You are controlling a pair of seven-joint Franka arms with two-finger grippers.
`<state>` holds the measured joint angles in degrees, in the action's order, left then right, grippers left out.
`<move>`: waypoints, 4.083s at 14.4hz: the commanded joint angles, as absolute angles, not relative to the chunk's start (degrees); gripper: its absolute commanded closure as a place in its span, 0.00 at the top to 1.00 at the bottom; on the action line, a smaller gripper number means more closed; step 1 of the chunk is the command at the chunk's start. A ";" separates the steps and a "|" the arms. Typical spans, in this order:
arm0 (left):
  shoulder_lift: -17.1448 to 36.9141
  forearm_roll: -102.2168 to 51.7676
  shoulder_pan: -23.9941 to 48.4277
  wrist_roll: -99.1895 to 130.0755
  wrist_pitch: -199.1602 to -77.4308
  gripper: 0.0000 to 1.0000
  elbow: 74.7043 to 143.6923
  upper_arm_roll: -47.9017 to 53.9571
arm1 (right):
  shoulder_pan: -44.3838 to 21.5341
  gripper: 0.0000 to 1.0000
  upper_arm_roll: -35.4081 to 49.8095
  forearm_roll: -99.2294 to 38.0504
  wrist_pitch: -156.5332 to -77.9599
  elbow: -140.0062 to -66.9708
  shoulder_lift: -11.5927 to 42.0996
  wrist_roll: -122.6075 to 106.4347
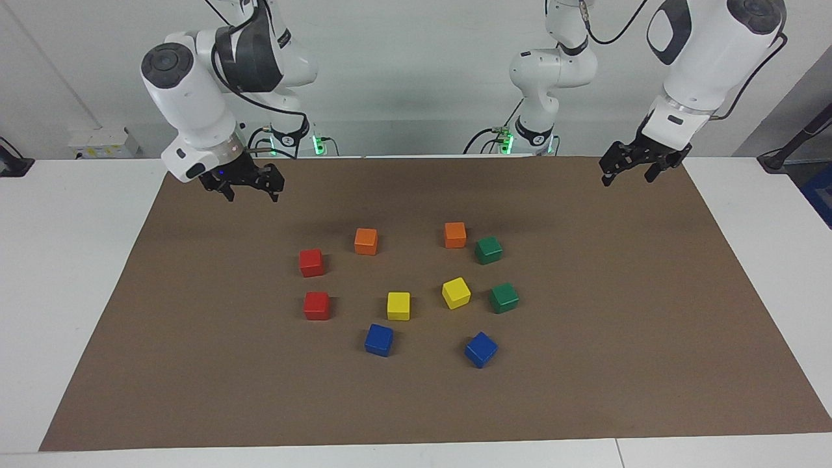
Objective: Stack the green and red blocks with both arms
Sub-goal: 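Reach the left gripper to a green cube while the right gripper reaches a red cube, then grasp and lift the green cube with the left gripper while the right gripper grasps red, then carry the green cube outward with the left gripper while the right gripper carries red outward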
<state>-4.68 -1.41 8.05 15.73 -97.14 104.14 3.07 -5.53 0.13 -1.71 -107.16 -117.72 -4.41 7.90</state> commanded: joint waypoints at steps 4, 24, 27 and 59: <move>-0.46 -2.46 19.40 31.69 -113.96 1.00 114.78 2.55 | -10.71 1.00 0.09 -2.64 -112.58 -120.32 -1.68 15.98; 10.02 -2.46 26.54 44.56 -136.32 1.00 125.24 2.46 | -12.48 1.00 0.00 -1.32 -126.82 -122.95 4.57 10.37; 10.11 -2.46 26.54 44.56 -136.32 1.00 125.24 2.46 | -12.66 1.00 0.00 -1.32 -128.32 -126.12 3.34 9.23; 18.01 -0.44 -2.10 1.58 -129.64 0.00 110.13 1.85 | -1.51 0.00 -0.18 -1.23 -127.18 -118.57 8.17 -3.67</move>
<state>16.50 -1.38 -0.49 2.95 -128.57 111.87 1.41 -5.62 -0.61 -1.33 -128.67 -120.74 8.10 0.90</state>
